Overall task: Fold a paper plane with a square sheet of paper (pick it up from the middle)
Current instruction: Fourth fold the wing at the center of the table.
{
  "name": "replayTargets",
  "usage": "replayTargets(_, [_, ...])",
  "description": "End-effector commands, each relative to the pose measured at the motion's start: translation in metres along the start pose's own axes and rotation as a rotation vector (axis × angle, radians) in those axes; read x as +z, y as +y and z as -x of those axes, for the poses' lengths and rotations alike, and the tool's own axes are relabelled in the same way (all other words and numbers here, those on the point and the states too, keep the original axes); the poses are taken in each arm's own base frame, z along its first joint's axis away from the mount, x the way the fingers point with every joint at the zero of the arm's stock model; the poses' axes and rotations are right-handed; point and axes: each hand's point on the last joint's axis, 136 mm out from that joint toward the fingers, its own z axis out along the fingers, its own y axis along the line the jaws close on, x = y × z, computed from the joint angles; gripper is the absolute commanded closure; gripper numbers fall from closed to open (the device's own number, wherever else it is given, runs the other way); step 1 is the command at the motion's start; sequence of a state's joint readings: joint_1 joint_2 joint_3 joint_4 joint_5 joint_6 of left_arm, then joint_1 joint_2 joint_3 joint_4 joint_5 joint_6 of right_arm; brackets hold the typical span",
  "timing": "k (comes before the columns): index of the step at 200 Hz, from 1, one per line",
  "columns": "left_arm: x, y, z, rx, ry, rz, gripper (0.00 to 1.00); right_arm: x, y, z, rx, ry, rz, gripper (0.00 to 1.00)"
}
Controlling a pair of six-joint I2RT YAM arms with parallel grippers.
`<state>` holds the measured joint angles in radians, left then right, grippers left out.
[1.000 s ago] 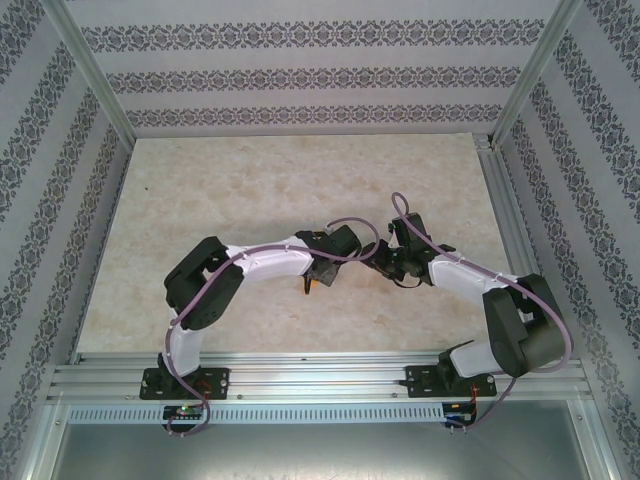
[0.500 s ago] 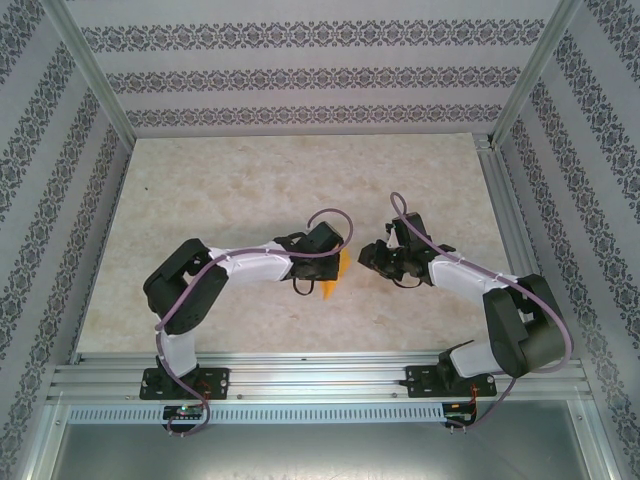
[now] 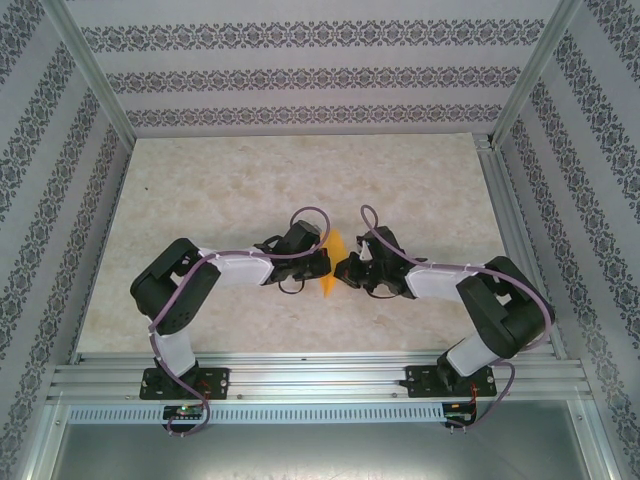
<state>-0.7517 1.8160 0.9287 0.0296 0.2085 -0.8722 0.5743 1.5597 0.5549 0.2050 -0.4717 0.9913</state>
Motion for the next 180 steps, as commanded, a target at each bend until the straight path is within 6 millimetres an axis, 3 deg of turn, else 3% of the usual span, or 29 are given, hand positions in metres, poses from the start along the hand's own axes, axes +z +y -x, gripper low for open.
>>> replayTargets(1, [-0.01,-0.014,0.015,-0.011,-0.047,-0.086,0.96,0.004,0.016,0.005,0.044,-0.037,0.116,1.0])
replayTargets(110, [-0.01,0.003,0.018,-0.027,-0.04,-0.108,0.96,0.025,0.024,-0.015,0.056,0.013,0.148,0.99])
replayTargets(180, [-0.011,0.013,0.019,-0.045,-0.031,-0.135,0.96,0.03,0.018,-0.014,0.064,0.012,0.128,0.98])
